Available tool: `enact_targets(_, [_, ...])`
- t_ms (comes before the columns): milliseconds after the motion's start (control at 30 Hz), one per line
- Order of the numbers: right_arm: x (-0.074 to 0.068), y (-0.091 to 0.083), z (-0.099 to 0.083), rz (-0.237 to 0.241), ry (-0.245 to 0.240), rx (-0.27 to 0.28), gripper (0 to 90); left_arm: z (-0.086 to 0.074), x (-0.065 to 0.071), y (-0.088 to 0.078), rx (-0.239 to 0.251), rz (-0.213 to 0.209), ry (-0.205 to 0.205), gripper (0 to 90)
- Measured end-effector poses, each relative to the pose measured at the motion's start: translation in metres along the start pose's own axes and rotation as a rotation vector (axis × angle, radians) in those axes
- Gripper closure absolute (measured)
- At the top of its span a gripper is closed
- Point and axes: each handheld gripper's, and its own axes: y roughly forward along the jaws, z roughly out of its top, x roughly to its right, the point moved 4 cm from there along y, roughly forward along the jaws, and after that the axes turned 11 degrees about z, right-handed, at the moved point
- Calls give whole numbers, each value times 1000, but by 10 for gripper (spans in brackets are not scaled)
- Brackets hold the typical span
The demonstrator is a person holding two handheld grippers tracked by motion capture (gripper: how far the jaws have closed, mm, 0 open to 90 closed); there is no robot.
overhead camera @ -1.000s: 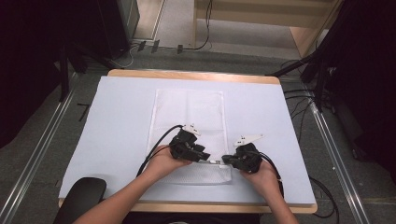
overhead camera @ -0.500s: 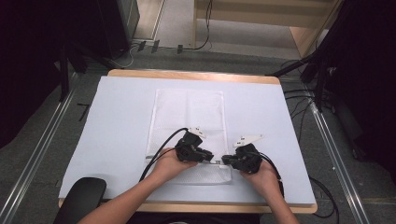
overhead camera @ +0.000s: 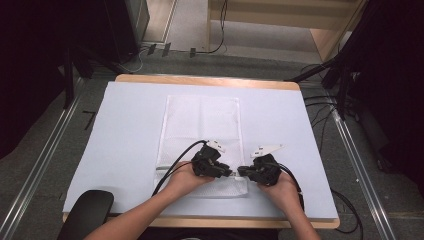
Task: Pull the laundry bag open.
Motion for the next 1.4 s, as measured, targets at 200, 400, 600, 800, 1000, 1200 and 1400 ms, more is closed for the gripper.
enact_targets(200, [1, 0, 0, 4, -3, -1, 875, -2, 1, 2, 1, -16, -9, 778])
enact_targets(400, [0, 0, 0, 3, -3, -1, 875, -3, 0, 2, 1, -27, -27, 803])
enact_targets(600, [0, 0, 0, 2, -3, -1, 875, -3, 4, 1, -8, -44, -27, 811])
enact_targets(800, [0, 0, 0, 0, -15, -5, 875, -4, 7, 4, -8, -37, -9, 822])
enact_targets(1000, [0, 0, 0, -1, -13, -5, 875, -4, 4, 4, -14, -55, -23, 872])
enact_targets(1200, [-1, 0, 0, -14, -53, -10, 876, -3, 1, 4, -21, -77, -52, 876])
enact_targets(1400, [-2, 1, 0, -16, -72, -14, 878, -2, -1, 3, -36, -96, -73, 879])
